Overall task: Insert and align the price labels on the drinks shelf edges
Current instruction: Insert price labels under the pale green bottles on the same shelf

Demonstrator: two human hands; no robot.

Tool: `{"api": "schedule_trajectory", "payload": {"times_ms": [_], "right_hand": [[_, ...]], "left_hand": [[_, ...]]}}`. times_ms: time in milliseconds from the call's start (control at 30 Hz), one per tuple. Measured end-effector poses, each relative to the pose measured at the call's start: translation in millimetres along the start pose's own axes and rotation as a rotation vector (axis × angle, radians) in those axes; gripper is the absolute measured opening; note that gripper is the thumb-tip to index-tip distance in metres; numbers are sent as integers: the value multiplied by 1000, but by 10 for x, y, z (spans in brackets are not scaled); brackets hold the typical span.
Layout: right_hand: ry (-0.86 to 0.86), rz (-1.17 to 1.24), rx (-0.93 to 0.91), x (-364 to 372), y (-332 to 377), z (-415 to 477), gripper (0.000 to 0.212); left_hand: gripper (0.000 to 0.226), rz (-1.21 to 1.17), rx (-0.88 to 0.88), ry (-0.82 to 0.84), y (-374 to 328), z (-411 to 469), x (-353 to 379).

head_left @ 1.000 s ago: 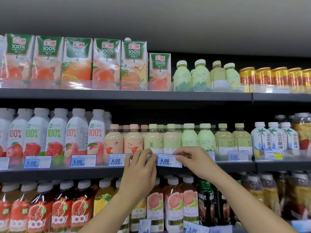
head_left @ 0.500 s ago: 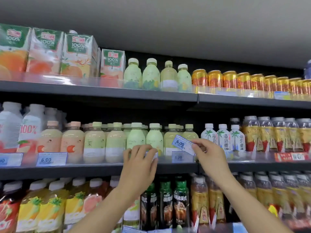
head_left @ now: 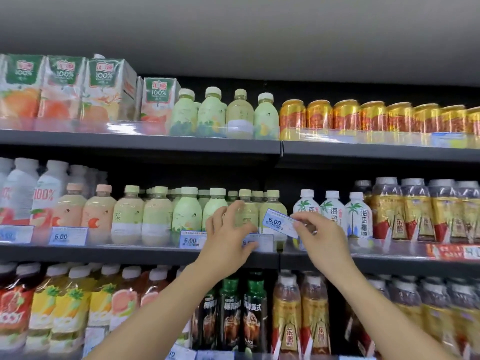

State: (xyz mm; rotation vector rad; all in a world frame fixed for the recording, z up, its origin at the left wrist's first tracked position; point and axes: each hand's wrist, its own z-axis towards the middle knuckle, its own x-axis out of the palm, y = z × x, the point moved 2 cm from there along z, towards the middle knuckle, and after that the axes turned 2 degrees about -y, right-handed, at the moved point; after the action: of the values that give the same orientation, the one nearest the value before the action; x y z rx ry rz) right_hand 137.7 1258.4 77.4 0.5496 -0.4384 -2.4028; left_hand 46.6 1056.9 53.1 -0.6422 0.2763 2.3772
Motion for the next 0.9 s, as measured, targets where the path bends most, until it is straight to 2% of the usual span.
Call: {"api": "schedule_trajectory", "payload": {"times_ms": [133,300,367,433,500,533,667,800,900], "right_hand": [[26,16,-22,24,-10,19,16],[-10,24,-24,66,-13,75,16],[-34,36,-24,82,-2,88,16],[-45,59,-27,99,8,102,17],[-51,73,-36,120,23,110,18],[-53,81,-40,131,29,109,19],[-52,121,-51,193,63,88,23],[-16,136,-48,285,81,68,18],[10,150,-9,341,55,64,14]], "left_hand": [[21,1,-10,48,-4,66,0],[7,-113,-84,50,-47,127,2],[6,-144,-95,-13,-50,116,12],[8,-158,-91,-148,-31,92,-14],[6,-127,-29,-292,-19,4,-90],[5,-102,29,-305,-29,-71,-112],[4,83,269,-158,-66,-442,3],[16,170,272,-123,-27,-574,149],[16,189,242,-122,-61,-569,177]]}}
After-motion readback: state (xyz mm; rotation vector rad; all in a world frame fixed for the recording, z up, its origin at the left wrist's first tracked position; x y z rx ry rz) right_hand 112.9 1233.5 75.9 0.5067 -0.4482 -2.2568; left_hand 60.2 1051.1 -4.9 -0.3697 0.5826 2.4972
